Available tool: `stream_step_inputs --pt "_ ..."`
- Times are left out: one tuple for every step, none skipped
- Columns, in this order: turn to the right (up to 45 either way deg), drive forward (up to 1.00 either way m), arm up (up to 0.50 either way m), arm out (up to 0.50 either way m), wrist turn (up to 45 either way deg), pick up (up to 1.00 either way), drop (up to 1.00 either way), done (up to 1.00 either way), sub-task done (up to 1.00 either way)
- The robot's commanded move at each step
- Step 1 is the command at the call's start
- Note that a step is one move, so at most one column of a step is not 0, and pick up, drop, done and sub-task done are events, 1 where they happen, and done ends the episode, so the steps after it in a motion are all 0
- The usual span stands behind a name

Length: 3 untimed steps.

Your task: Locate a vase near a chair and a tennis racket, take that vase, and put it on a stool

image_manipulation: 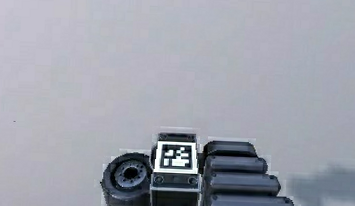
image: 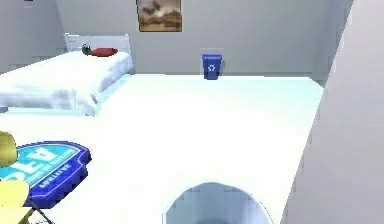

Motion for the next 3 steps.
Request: stream_step_inputs --pt "9.0 0.00 0.00 0.00 0.0 0.00 0.00 0.00 0.00" --pt "0.0 1.00 0.00 0.00 0.0 0.00 0.00 0.00 0.00" --pt "6.0 0.00 0.00 0.00 0.0 0.00 0.00 0.00 0.00"
